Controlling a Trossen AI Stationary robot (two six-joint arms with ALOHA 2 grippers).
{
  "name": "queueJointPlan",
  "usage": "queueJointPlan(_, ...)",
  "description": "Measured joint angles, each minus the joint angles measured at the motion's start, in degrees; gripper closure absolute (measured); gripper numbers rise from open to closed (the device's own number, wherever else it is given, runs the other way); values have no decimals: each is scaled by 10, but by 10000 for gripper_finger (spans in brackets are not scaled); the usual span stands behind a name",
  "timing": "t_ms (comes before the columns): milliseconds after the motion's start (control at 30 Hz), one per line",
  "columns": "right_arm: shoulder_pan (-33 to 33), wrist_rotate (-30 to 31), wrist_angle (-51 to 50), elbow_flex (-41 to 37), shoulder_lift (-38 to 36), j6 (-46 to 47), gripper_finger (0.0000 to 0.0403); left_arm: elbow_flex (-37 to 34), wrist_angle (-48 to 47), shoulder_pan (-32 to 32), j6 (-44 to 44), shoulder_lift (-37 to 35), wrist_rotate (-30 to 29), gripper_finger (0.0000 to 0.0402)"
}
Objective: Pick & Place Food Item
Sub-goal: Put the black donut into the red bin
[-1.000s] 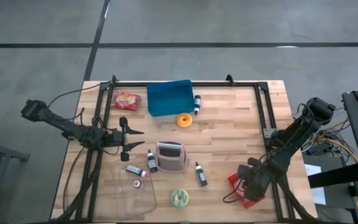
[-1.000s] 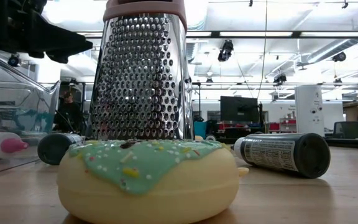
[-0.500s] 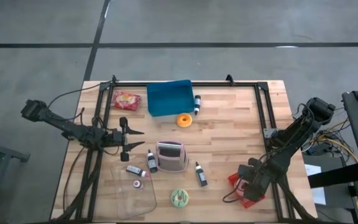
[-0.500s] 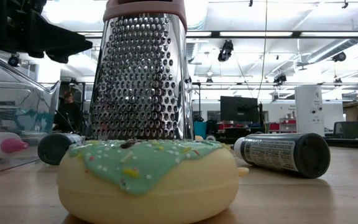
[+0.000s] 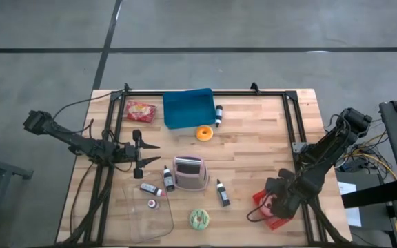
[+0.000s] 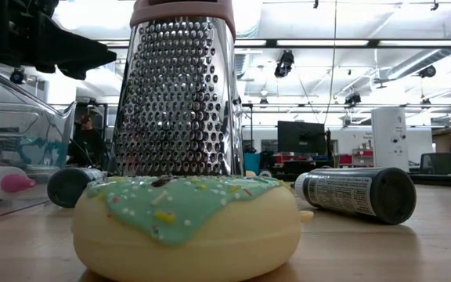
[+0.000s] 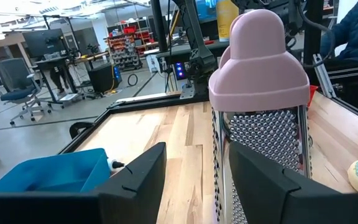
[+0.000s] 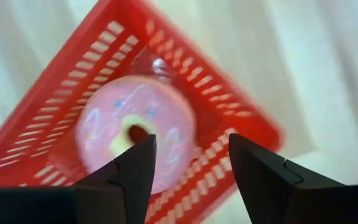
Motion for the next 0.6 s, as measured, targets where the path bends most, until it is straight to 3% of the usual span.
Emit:
queueJointPlan(233,-1,120,-50,40,-4,-51,204,0,0,0,0,0,2,225)
queueJointPlan(400,-12,235,-50,58,-20,-125,204,0,0,0,0,0,2,225)
queueJointPlan(600,-42,333,-37,58,-41,-223,204,0,0,0,0,0,2,225)
